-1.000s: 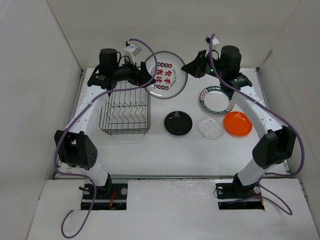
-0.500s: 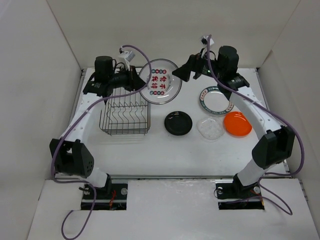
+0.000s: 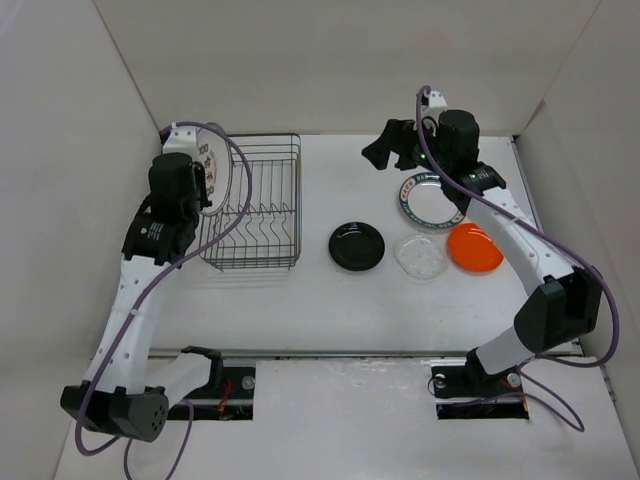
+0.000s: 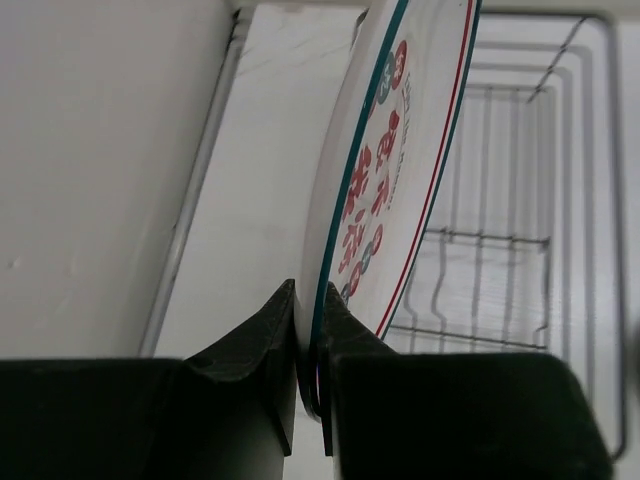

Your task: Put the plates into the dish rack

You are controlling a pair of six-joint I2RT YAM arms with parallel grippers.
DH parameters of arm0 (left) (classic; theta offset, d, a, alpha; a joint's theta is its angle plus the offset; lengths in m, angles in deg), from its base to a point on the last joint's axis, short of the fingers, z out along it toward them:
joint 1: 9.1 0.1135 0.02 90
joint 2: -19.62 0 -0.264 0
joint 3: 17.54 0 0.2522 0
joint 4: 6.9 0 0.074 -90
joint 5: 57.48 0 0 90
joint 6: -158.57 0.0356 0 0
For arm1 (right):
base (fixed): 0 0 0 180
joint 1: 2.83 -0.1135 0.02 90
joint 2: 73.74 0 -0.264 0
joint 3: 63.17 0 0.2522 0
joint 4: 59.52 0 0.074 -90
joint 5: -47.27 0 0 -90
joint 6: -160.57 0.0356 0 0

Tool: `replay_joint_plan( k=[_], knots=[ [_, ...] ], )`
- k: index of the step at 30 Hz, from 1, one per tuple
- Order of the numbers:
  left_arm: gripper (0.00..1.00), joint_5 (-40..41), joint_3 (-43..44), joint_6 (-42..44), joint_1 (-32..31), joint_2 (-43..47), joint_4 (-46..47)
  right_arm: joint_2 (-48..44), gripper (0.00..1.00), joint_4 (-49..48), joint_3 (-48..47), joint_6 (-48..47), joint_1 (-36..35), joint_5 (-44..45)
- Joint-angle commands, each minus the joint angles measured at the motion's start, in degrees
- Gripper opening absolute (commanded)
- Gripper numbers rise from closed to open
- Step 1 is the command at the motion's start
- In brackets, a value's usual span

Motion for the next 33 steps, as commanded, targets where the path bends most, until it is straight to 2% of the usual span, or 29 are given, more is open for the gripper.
replay_joint_plan(
  k=[1,7,16,24,30,31,32,33],
  knots=[
    [0.00,10.9,-3.9,2.5,-0.4,-1.0,-1.1,-3.7,1.00,-0.6,1.7,-0.4,-0.3,3.6],
    [0.00,9.9,-8.4,4.8,-0.4,-1.7,3.2,-4.9,1.00,0.0,2.9,-1.0,0.2,3.1],
    [0.00,10.5,-9.5,4.8,-0.4,-5.2,6.3,-5.9,1.00,1.6,3.4,-2.0,0.7,2.5],
    [0.00,11.2,-9.5,0.8,-0.4,-9.0,5.6,-5.4,1.00,1.6,4.0,-2.0,1.3,2.5],
    [0.00,8.5,-7.9,-1.6,-0.4,-10.6,3.6,-5.4,1.00,2.6,4.0,-2.0,1.9,3.6],
    [0.03,7.9,-7.9,-2.2,-0.4,-11.2,3.1,-5.4,1.00,2.6,4.0,-2.0,1.9,5.4],
    [0.13,7.4,-7.9,-2.2,-0.4,-11.2,3.1,-5.4,1.00,3.5,4.0,-2.0,3.0,6.5],
    [0.19,7.4,-8.6,-2.2,-0.4,-11.2,3.1,-5.9,1.00,4.0,4.7,-2.5,3.6,7.9]
  ],
)
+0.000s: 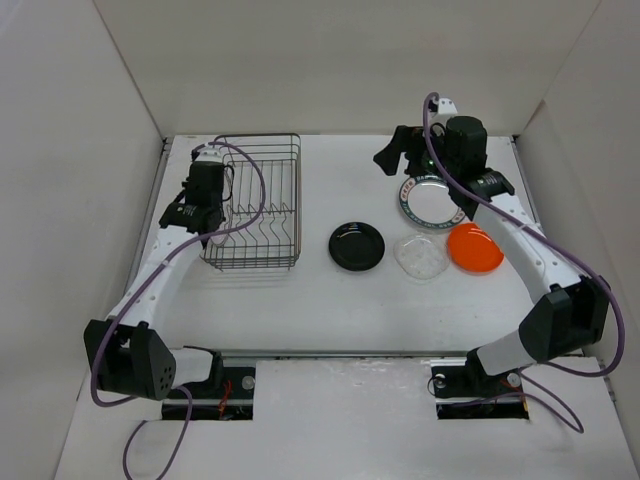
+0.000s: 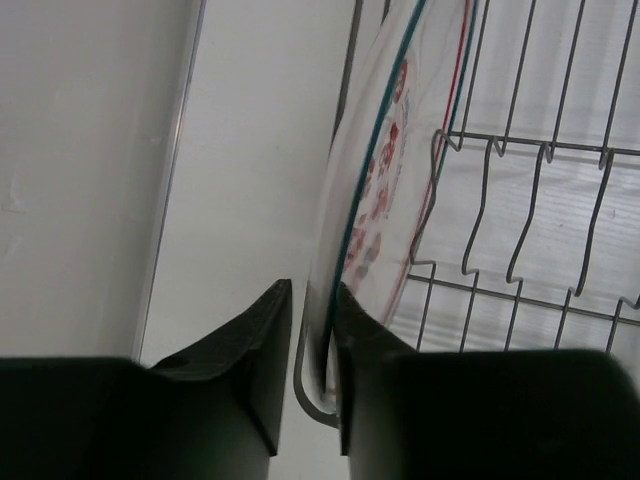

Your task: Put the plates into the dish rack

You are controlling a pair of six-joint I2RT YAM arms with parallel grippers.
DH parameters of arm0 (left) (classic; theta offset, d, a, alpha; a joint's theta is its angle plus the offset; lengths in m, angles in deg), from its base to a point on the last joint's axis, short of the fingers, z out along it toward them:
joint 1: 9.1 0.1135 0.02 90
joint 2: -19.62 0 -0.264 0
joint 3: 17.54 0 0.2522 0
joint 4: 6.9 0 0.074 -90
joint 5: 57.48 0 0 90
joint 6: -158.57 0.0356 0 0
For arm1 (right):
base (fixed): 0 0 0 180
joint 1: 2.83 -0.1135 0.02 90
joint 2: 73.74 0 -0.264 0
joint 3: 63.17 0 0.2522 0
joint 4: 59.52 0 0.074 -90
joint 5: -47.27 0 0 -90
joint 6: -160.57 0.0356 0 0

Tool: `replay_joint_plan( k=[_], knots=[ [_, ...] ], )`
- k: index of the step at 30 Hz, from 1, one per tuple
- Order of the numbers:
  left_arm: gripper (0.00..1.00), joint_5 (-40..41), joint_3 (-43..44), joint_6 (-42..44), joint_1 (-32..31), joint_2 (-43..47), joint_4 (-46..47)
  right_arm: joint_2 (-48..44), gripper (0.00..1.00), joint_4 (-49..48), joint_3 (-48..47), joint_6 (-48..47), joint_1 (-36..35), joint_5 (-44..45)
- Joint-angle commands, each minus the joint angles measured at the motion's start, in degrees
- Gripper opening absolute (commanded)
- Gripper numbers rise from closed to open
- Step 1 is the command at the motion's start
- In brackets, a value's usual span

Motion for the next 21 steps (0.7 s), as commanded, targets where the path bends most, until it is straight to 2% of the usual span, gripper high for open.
replay_joint_plan(
  k=[1,3,7,11,12,14,19,21],
  knots=[
    [0.22,-1.2,0.9,-2.0,-0.3,0.9,1.9,-2.3,1.00,0.8,1.7,-1.0,2.8,5.2],
    [0.32,-1.8,0.1,-2.0,-0.3,0.9,2.4,-2.3,1.00,0.8,3.6,-1.0,6.9,6.5],
    [0.43,-3.6,0.1,-1.5,-0.3,1.4,2.4,-1.8,1.00,-2.0,6.8,-3.5,15.2,4.2],
    [0.69,-6.8,3.1,1.0,0.2,2.5,1.9,2.5,1.00,-6.9,8.8,-4.7,23.5,5.4],
    [0.85,-8.7,4.2,1.5,0.2,3.1,1.4,4.4,1.00,-6.9,7.6,-4.7,26.7,4.1],
    [1.00,-12.3,8.1,2.7,0.2,3.1,-0.5,11.0,1.00,-6.9,4.3,-4.7,29.6,0.3],
    [1.00,-21.4,14.4,4.7,0.2,3.1,-3.2,23.6,0.92,-6.4,-2.3,-5.2,34.0,-14.2],
    [1.00,-23.9,16.3,4.7,0.2,3.1,-3.9,28.4,0.92,-4.8,-4.9,-5.7,35.4,-16.9]
  ],
)
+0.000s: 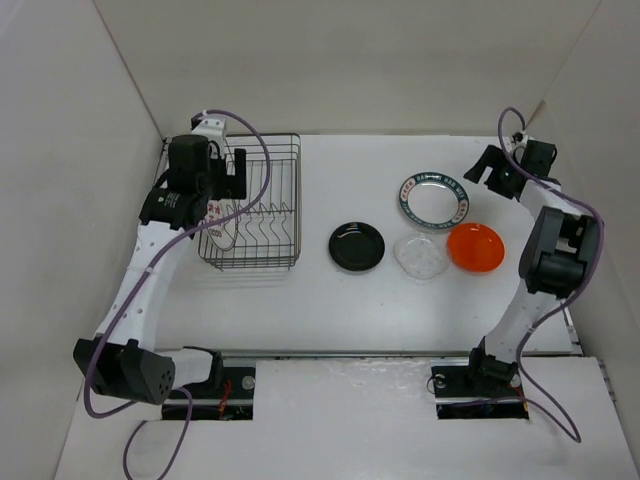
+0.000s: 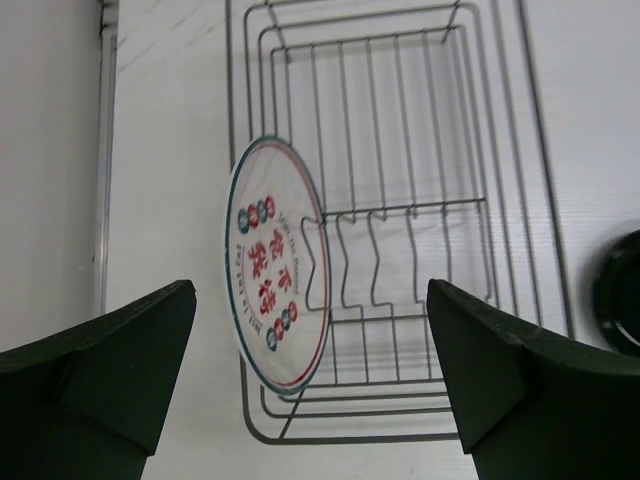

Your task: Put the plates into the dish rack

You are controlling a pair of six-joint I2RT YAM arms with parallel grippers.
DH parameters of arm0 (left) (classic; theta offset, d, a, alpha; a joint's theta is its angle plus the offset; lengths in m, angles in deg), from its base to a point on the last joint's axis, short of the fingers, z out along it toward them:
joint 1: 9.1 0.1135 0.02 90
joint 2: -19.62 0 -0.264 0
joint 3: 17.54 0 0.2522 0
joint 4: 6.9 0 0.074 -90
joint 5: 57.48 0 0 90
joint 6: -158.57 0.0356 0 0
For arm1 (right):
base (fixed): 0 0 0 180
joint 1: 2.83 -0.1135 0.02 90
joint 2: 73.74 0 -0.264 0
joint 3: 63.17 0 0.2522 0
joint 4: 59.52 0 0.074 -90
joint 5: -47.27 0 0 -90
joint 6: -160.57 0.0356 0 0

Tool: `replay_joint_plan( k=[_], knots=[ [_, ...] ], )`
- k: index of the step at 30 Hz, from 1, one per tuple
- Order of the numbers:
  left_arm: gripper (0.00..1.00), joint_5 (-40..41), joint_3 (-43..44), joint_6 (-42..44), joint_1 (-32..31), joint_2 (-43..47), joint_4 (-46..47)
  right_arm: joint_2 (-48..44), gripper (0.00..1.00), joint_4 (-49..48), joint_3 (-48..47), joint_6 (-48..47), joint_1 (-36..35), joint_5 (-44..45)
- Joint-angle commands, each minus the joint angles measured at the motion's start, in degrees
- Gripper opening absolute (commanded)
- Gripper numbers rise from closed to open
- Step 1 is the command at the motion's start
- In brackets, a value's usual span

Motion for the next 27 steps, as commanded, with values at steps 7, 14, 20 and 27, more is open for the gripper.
replay_joint_plan(
  k=[7,14,20,27],
  knots=[
    [1.00,-15.1,6.7,2.2,1.2,1.7,-3.3,13.1,0.86,5.9,-9.1,-2.8,0.5,-15.6],
    [1.00,-16.1,8.4,2.2,1.2,1.1,-4.6,17.4,0.65,10.0,-10.1,-2.8,0.5,-14.0],
    [1.00,-16.1,8.4,2.2,1.2,0.1,-4.6,17.4,0.48,11.3,-10.1,-1.5,0.5,-12.8],
    [1.00,-16.1,8.4,2.2,1.2,-1.2,-4.6,17.4,0.07,13.0,-9.5,-1.5,0.5,-12.8]
  ],
)
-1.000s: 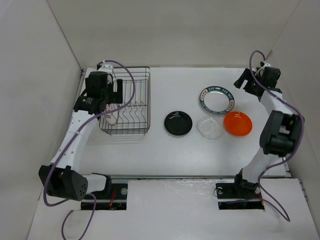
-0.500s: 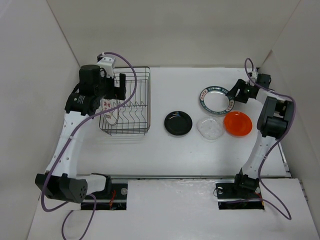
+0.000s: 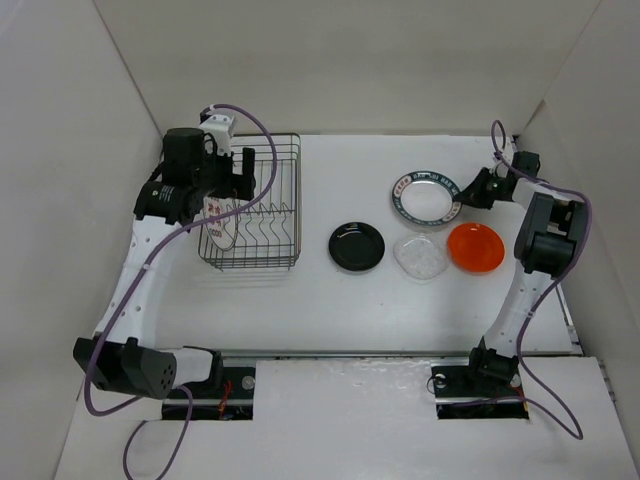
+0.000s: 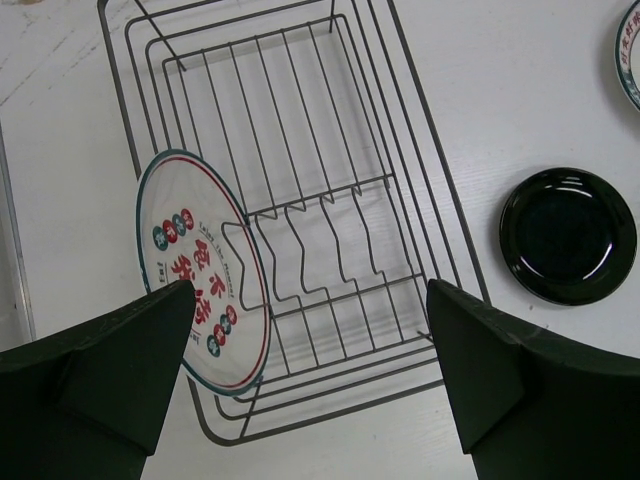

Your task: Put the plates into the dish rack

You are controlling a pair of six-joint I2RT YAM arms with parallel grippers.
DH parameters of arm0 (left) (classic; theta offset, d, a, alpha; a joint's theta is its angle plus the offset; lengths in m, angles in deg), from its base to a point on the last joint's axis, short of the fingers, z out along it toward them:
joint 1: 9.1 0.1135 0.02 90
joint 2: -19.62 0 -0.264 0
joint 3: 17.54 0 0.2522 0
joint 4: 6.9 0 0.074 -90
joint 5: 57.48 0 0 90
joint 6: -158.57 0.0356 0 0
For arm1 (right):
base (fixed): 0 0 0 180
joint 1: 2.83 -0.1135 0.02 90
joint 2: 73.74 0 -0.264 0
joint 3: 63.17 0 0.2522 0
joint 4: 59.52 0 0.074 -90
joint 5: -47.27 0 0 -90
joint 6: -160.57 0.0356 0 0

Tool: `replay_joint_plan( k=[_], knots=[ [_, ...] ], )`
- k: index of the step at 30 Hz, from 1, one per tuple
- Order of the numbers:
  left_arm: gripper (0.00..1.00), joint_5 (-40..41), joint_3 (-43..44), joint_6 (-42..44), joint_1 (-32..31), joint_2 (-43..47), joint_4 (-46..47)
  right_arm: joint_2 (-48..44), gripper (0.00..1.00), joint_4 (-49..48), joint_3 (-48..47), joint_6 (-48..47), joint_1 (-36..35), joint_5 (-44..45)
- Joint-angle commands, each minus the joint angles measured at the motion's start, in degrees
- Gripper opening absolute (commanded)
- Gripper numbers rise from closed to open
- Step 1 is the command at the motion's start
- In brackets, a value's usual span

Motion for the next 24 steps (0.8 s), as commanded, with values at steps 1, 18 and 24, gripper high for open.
replay_joint_plan(
  k=[1,18,24],
  knots=[
    [1.00,-0.9,2.4,0.7,0.3,-0.2,0.5,1.5,0.00,2.0,-0.5,-0.6,-0.2,0.7],
    [1.00,-30.5,15.8,1.6,-3.8,-17.2,10.4,-26.7,0.00,-68.1,26.4,42.5,-5.4,-12.4],
    [1.00,-37.9,24.1,-2.8,-5.3,-27.4,12.0,-28.8,0.00,-79.8,28.9,48.2,-11.9,-13.8]
  ],
)
